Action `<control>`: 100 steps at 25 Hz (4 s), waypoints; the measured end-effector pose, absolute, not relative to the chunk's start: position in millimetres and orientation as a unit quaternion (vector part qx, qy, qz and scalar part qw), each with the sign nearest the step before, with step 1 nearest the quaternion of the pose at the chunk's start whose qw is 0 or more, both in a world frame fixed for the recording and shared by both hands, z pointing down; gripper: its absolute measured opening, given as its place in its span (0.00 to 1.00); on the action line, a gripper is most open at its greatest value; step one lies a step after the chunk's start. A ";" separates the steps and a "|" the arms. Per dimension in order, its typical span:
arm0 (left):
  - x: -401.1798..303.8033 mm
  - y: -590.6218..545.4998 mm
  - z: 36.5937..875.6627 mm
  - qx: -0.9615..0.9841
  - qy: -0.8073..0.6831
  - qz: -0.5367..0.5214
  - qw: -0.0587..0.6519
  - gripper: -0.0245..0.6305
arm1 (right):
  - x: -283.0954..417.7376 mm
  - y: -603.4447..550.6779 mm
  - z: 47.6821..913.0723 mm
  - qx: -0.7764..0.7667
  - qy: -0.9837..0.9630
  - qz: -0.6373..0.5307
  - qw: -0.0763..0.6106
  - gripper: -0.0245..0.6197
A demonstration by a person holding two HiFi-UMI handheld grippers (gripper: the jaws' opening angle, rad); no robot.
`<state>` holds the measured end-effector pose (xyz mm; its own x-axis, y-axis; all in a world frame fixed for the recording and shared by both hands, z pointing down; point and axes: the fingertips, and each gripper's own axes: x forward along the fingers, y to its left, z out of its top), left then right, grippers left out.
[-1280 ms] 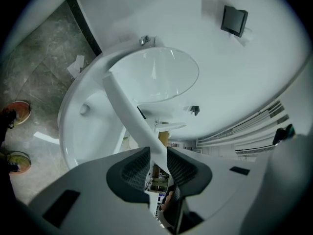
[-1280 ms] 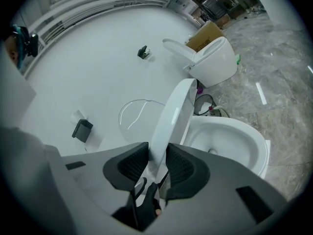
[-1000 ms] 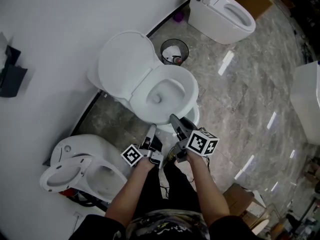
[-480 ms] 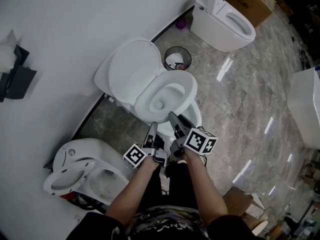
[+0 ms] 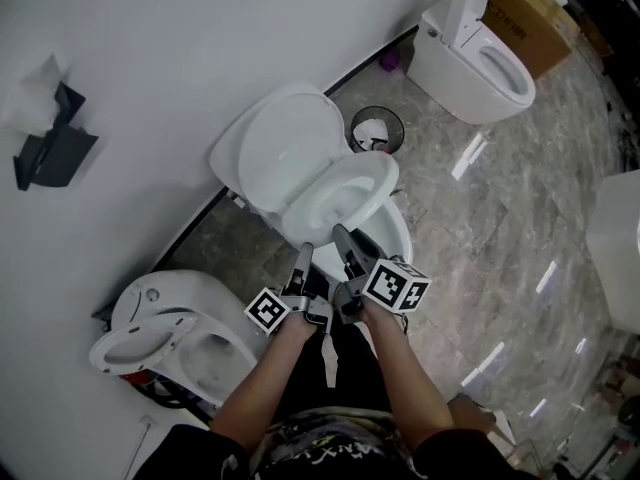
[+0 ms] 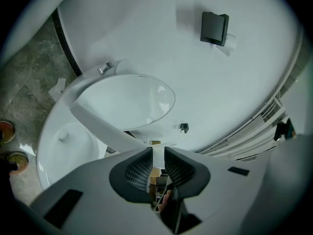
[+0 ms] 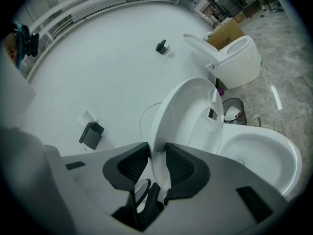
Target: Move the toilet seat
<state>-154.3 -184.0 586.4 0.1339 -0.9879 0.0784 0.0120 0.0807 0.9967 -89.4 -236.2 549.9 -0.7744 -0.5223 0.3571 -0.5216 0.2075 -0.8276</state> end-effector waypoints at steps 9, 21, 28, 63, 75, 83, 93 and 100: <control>-173.9 -195.1 576.8 0.485 -0.511 -0.472 0.530 0.18 | -117.4 -253.7 538.7 -0.286 0.795 -0.534 -0.018 0.22; -195.6 -227.2 565.6 0.487 -0.495 -0.489 0.528 0.20 | -164.5 -278.2 525.0 -0.274 0.811 -0.515 -0.034 0.18; -222.0 -243.1 564.2 0.488 -0.483 -0.498 0.530 0.22 | -192.3 -295.1 523.9 -0.275 0.811 -0.516 -0.029 0.18; -320.1 -305.0 581.3 0.476 -0.505 -0.505 0.514 0.20 | -299.7 -363.0 538.3 -0.257 0.814 -0.521 -0.009 0.16; -322.9 -305.1 575.1 0.482 -0.510 -0.498 0.510 0.19 | -292.7 -369.6 532.7 -0.264 0.815 -0.516 -0.002 0.10; -318.9 -301.4 525.0 0.521 -0.515 -0.483 0.479 0.15 | -262.4 -368.3 486.1 -0.269 0.825 -0.497 0.020 0.06; -300.1 -300.4 419.6 0.603 -0.513 -0.444 0.420 0.10 | -222.9 -348.9 393.4 -0.261 0.857 -0.443 0.040 0.05; -279.8 -298.2 352.1 0.686 -0.513 -0.369 0.360 0.09 | -187.4 -335.7 328.4 -0.264 0.884 -0.383 0.047 0.04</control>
